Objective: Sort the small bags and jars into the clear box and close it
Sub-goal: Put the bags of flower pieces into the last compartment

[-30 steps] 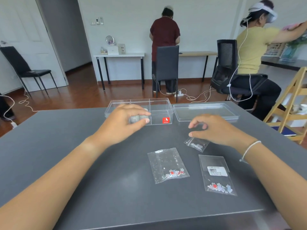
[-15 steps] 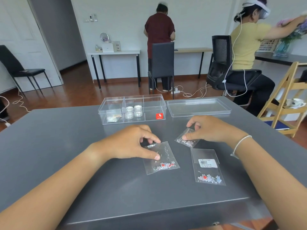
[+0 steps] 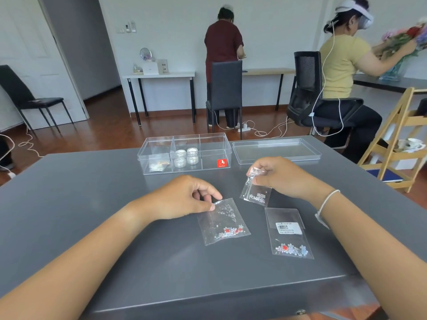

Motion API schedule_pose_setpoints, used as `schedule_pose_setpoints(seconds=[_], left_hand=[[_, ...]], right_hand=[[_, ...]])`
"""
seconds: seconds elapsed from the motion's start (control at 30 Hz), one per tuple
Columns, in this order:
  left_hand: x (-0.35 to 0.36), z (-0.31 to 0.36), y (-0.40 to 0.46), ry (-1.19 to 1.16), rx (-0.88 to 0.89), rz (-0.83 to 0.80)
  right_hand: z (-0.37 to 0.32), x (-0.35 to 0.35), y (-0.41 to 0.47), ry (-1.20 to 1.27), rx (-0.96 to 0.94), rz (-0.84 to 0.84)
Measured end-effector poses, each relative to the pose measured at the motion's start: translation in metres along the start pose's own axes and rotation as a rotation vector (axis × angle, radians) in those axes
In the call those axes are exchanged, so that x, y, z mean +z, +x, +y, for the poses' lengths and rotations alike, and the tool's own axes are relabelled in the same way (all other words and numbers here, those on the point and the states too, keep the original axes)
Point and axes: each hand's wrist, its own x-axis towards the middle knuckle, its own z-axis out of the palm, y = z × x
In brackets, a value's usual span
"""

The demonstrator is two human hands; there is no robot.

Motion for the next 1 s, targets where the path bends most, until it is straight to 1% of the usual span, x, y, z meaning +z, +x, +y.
schedule_pose_setpoints(seconds=[0.17, 0.3, 0.43, 0.53, 0.63, 0.7, 0.8, 1.0], left_hand=[[-0.001, -0.004, 0.001, -0.019, -0.004, 0.031], [-0.011, -0.003, 0.004, -0.063, 0.004, 0.104], [-0.033, 0.002, 0.013, -0.113, 0.004, 0.195], [-0.058, 0.009, 0.025, -0.160, 0.011, 0.275], [-0.085, 0.021, 0.043, -0.125, 0.015, 0.337], [-0.100, 0.028, 0.058, -0.068, 0.003, 0.374], [-0.117, 0.033, 0.082, -0.020, -0.043, 0.410], [-0.120, 0.025, 0.122, 0.081, -0.132, 0.387]], right_hand=[[-0.005, -0.003, 0.004, 0.158, -0.052, 0.048], [-0.010, -0.012, 0.012, 0.297, -0.029, 0.114], [-0.013, -0.018, 0.024, 0.403, -0.019, 0.228], [-0.015, -0.023, 0.034, 0.480, -0.031, 0.267], [-0.012, -0.023, 0.042, 0.538, -0.022, 0.310], [-0.008, -0.017, 0.045, 0.563, -0.016, 0.344], [-0.001, -0.011, 0.046, 0.562, -0.023, 0.349], [0.003, -0.009, 0.046, 0.485, -0.079, 0.345]])
